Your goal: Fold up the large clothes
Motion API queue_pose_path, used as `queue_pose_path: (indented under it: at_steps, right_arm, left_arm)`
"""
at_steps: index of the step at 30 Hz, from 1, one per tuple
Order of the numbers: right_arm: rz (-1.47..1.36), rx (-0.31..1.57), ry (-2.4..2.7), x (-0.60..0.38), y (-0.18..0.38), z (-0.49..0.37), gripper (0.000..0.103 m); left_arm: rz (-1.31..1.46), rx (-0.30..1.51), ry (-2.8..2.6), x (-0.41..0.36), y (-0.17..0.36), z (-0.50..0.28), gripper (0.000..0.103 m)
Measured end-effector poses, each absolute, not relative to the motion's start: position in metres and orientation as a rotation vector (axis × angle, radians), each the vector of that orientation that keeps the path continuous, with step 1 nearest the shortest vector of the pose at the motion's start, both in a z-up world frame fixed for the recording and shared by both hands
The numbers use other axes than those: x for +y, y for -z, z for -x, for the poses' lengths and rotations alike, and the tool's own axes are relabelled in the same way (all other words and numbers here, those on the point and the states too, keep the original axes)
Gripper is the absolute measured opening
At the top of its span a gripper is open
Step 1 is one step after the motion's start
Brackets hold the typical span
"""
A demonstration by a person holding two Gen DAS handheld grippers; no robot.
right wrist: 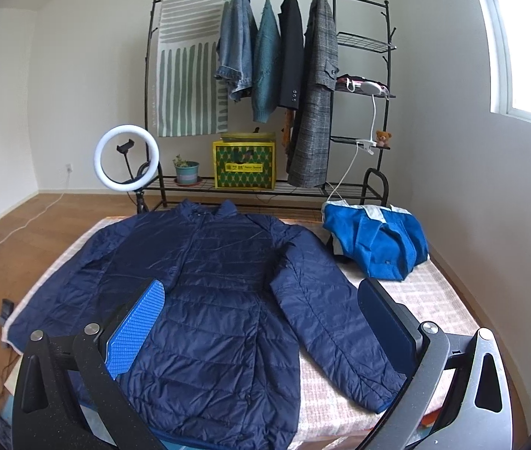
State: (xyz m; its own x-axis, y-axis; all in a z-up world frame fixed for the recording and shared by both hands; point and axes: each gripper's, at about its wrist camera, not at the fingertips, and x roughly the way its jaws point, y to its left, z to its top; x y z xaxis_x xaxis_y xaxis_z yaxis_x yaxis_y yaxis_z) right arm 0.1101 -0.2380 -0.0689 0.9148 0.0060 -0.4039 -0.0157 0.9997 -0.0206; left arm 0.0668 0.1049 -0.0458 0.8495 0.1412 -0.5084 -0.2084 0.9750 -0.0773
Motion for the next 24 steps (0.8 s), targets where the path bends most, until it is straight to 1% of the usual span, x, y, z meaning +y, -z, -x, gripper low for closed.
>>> queue_pose_path:
  at_steps: [1,4,9,12,15,19,24]
  right_arm:
    - [0.027,0.412,-0.013,-0.235,0.070,-0.115,0.103]
    - [0.023,0.424,-0.042,-0.228,0.074,-0.132,0.103]
    - [0.013,0.387,-0.079,-0.214,0.081,-0.154,0.103]
    - [0.021,0.331,-0.143,-0.203,0.083,-0.166,0.103]
    - [0.033,0.339,-0.190,-0.188,0.088,-0.183,0.103]
    - [0.053,0.410,-0.251,-0.172,0.101,-0.202,0.103]
    - [0.054,0.470,-0.284,-0.164,0.111,-0.209,0.103]
  left_arm:
    - [0.158,0.541,-0.195,0.115,0.053,-0.070,0.091]
    - [0.255,0.600,-0.249,0.150,0.082,-0.081,0.084]
    - [0.414,0.727,-0.301,0.200,0.137,-0.093,0.083]
    - [0.549,0.791,-0.348,0.229,0.173,-0.091,0.066]
    - [0.699,0.841,-0.355,0.254,0.209,-0.087,0.066]
    - [0.840,0.911,-0.376,0.274,0.251,-0.085,0.066]
    - [1.011,0.970,-0.378,0.291,0.293,-0.088,0.066]
